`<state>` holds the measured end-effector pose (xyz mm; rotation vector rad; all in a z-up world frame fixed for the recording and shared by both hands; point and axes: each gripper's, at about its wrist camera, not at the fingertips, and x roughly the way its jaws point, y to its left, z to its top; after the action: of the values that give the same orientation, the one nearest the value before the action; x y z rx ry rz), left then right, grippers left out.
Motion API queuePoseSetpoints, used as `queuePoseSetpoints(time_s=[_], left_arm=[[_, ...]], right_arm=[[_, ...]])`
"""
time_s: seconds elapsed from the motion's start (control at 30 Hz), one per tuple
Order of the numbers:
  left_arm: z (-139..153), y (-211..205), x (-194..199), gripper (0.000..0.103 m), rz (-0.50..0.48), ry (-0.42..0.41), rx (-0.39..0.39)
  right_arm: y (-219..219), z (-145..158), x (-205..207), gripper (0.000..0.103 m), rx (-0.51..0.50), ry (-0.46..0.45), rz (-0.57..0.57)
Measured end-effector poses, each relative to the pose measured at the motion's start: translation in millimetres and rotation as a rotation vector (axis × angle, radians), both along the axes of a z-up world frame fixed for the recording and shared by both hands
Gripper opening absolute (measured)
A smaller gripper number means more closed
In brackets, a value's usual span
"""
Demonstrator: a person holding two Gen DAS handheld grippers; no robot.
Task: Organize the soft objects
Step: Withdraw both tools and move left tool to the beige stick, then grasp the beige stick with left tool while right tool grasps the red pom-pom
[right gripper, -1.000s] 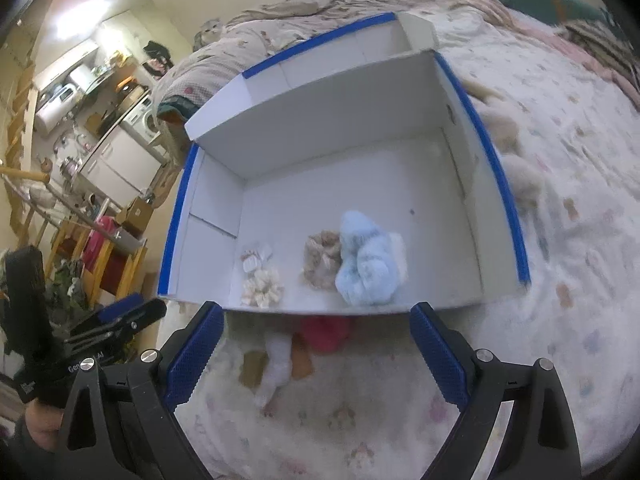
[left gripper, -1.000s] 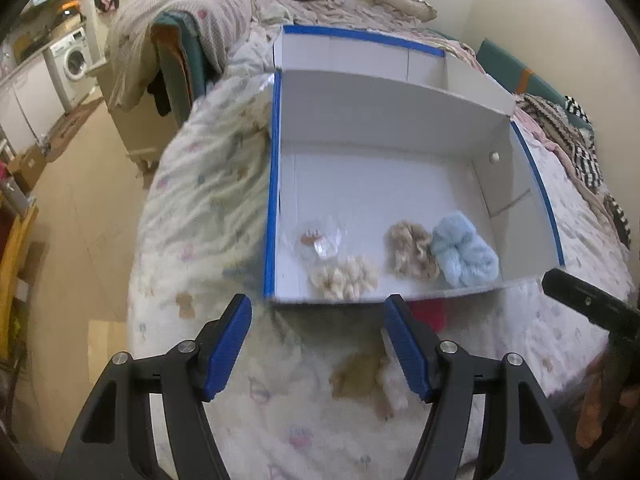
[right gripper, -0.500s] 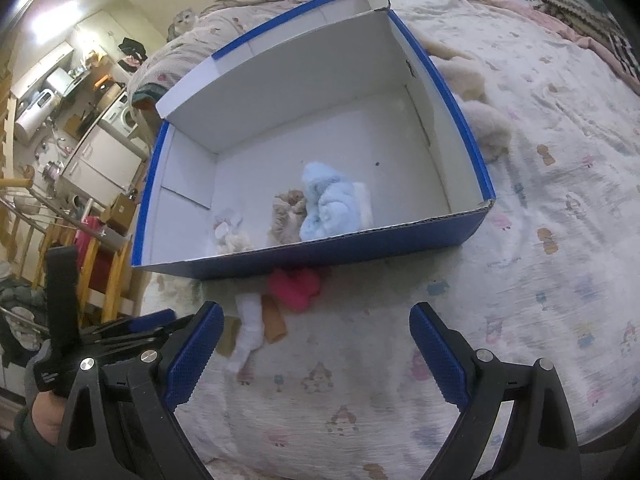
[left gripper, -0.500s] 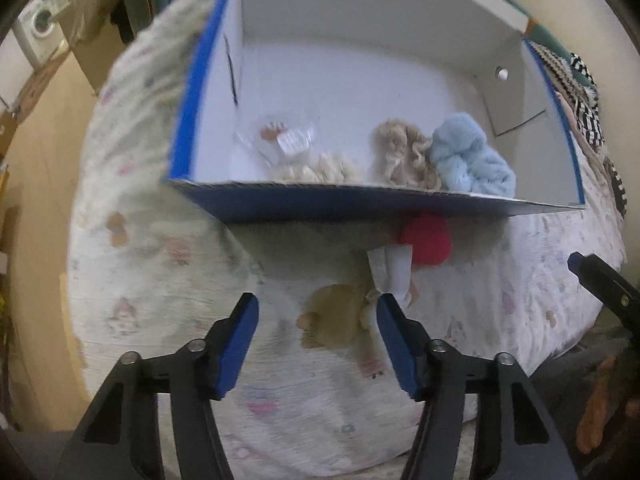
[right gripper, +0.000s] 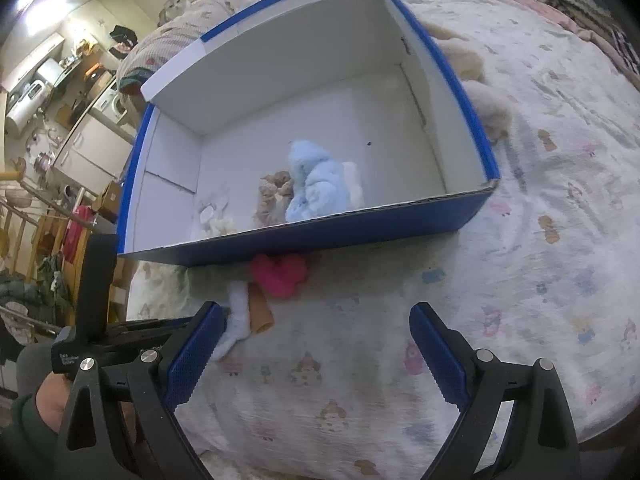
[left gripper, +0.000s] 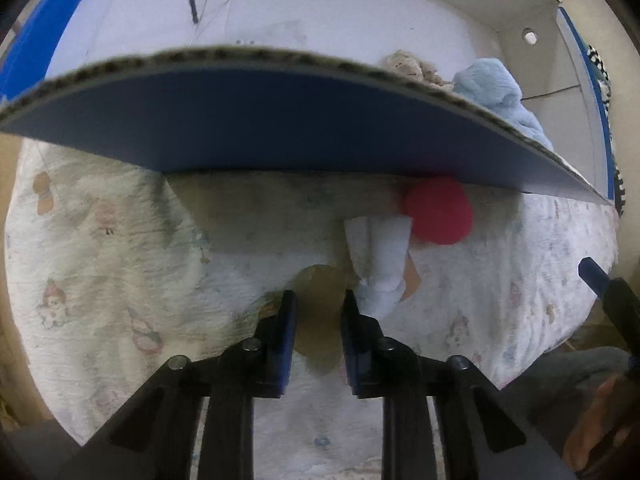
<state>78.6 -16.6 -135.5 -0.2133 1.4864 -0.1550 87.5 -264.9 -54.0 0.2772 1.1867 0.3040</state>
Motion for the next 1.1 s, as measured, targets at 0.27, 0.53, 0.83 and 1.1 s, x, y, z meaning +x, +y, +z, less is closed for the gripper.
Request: queuePoseSetpoints(time_s=[0.27, 0.53, 0.83, 1.1], left_arm=[[9, 4, -4, 0.006, 0.003, -0.016, 0.018], [61, 24, -25, 0.006, 0.027, -0.167, 0.033], [71, 56, -36, 0.006, 0.073, -0.195, 0.035], [66, 62, -32, 0.007, 0.087, -0.186, 0.046]], right_arm=[[10, -5, 0, 0.100, 0.066, 0.039, 0.040], [26, -27, 14, 0.095, 0.031, 0.111, 0.024], [65, -57, 37, 0.071, -0.041, 0.100, 0.057], [90, -71, 49, 0.058, -0.122, 0.098, 0.115]])
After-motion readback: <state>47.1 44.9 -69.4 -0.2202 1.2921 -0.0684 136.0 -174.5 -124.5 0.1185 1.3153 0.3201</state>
